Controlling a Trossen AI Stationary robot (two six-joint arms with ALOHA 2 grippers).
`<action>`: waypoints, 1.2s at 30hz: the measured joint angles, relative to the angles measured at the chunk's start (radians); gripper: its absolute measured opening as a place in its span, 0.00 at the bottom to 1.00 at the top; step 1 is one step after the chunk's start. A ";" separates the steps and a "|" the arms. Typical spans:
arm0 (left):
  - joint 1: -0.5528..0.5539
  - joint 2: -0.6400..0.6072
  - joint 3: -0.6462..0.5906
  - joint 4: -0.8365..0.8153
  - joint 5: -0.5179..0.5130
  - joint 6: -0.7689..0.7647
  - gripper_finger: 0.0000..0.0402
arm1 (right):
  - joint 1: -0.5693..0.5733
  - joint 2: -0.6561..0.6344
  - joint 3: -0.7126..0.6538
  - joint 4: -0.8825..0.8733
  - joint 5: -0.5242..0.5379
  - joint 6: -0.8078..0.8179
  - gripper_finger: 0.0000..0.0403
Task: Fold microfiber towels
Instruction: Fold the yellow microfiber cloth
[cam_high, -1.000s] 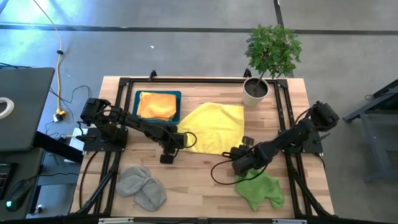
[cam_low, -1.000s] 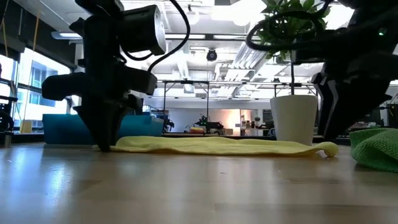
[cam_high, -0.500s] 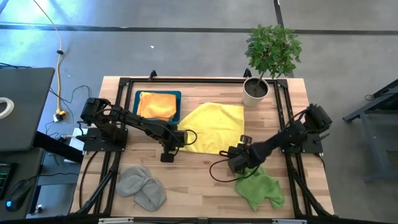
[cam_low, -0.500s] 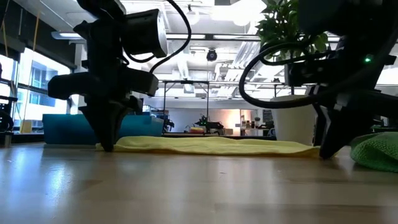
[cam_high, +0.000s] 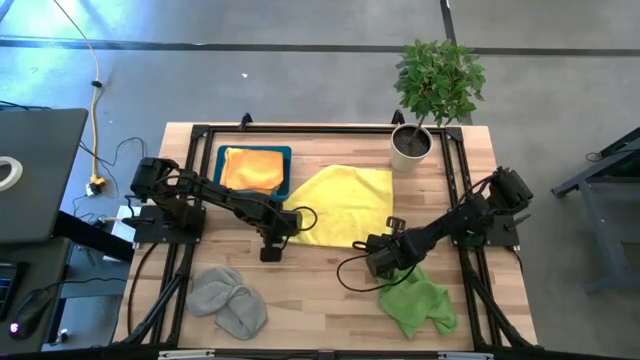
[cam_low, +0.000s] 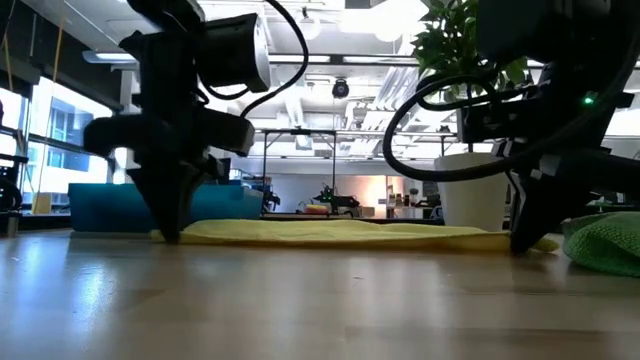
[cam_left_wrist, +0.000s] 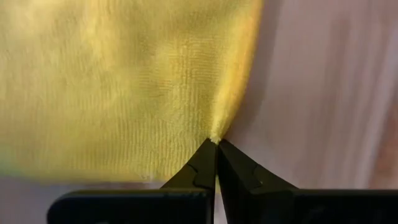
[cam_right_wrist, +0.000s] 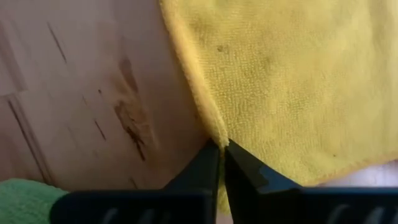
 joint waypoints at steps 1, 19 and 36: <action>-0.007 -0.002 0.010 -0.024 0.003 0.000 0.00 | 0.000 0.000 0.000 0.000 0.002 0.014 0.03; -0.064 -0.142 0.279 -0.385 -0.070 0.064 0.00 | 0.002 -0.015 0.352 -0.612 0.153 0.013 0.00; -0.016 -0.213 0.647 -0.673 -0.570 0.151 0.00 | -0.098 -0.057 0.676 -0.917 0.583 -0.160 0.00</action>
